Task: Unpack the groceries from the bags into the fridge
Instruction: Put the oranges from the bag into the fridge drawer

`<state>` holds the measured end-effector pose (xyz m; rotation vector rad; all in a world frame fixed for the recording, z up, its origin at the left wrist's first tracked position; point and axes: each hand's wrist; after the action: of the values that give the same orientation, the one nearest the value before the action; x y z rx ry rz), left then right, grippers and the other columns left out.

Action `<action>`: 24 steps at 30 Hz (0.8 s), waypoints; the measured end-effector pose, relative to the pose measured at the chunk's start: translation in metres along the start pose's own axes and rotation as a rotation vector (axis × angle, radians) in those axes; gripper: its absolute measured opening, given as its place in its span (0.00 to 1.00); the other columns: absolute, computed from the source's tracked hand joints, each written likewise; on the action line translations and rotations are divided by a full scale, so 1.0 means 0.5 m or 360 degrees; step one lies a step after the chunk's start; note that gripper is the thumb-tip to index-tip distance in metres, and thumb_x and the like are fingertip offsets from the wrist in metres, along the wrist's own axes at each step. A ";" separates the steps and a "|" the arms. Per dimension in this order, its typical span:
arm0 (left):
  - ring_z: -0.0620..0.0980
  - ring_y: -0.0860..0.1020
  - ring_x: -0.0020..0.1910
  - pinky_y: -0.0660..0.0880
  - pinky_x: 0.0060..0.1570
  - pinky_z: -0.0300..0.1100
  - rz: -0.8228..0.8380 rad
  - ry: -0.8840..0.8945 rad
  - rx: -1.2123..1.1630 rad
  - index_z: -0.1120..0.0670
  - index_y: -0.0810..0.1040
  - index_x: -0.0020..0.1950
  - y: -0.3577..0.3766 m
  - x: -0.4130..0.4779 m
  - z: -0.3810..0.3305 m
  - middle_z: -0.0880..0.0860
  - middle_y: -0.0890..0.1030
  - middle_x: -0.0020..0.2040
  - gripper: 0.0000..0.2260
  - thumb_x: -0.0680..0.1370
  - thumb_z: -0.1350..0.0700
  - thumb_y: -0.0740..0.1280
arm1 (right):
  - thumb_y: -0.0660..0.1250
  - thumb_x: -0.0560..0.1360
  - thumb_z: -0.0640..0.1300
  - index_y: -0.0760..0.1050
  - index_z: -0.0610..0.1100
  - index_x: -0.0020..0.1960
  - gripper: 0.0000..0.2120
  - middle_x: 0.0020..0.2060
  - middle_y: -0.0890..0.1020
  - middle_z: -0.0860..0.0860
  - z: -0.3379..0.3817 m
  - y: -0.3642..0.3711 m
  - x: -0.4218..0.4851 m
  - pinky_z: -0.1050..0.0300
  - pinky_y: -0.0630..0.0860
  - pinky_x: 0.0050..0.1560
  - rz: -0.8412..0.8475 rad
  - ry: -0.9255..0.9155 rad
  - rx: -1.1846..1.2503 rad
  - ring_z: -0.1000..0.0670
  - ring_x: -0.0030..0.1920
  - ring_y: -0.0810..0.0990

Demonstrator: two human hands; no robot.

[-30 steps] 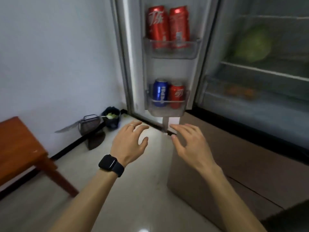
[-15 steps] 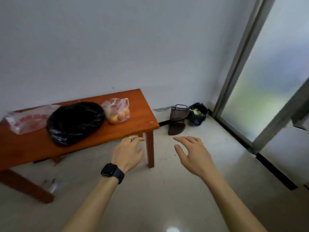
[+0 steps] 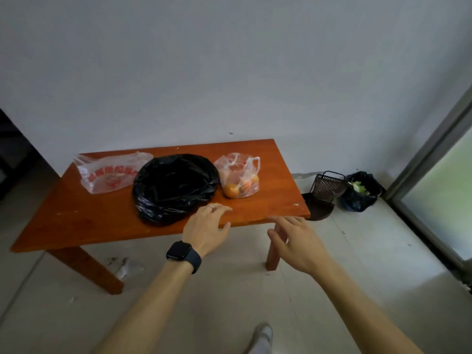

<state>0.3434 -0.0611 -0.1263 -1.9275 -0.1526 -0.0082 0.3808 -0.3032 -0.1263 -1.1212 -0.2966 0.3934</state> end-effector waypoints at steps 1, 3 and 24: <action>0.49 0.70 0.68 0.72 0.60 0.43 0.0000 0.0007 0.0010 0.44 0.72 0.71 -0.001 0.024 0.012 0.46 0.71 0.71 0.18 0.80 0.47 0.63 | 0.57 0.82 0.58 0.68 0.57 0.73 0.21 0.68 0.75 0.57 0.000 0.008 0.031 0.51 0.68 0.68 0.0013 -0.0009 -0.0002 0.49 0.71 0.67; 0.49 0.70 0.67 0.72 0.60 0.44 -0.0004 0.0010 0.0021 0.44 0.72 0.71 -0.001 0.078 0.035 0.46 0.71 0.71 0.18 0.80 0.47 0.63 | 0.57 0.82 0.59 0.68 0.56 0.74 0.22 0.69 0.75 0.56 -0.002 0.021 0.098 0.51 0.68 0.68 0.0034 -0.0032 -0.0006 0.48 0.71 0.66; 0.51 0.71 0.67 0.69 0.67 0.45 0.0527 0.0391 0.0466 0.52 0.75 0.67 0.167 0.785 0.227 0.51 0.76 0.66 0.16 0.82 0.49 0.61 | 0.49 0.83 0.57 0.63 0.51 0.76 0.25 0.77 0.65 0.51 -0.132 0.149 0.833 0.43 0.59 0.75 0.0543 -0.0024 -0.0334 0.45 0.79 0.56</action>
<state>0.7339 0.0559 -0.2129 -1.6237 0.3146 -0.0018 0.7692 -0.1416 -0.2071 -1.3806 -0.1608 0.6844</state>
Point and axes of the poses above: each hand's wrist, its own x-axis towards the middle knuckle, its own y-axis out of the palm, z = x × y
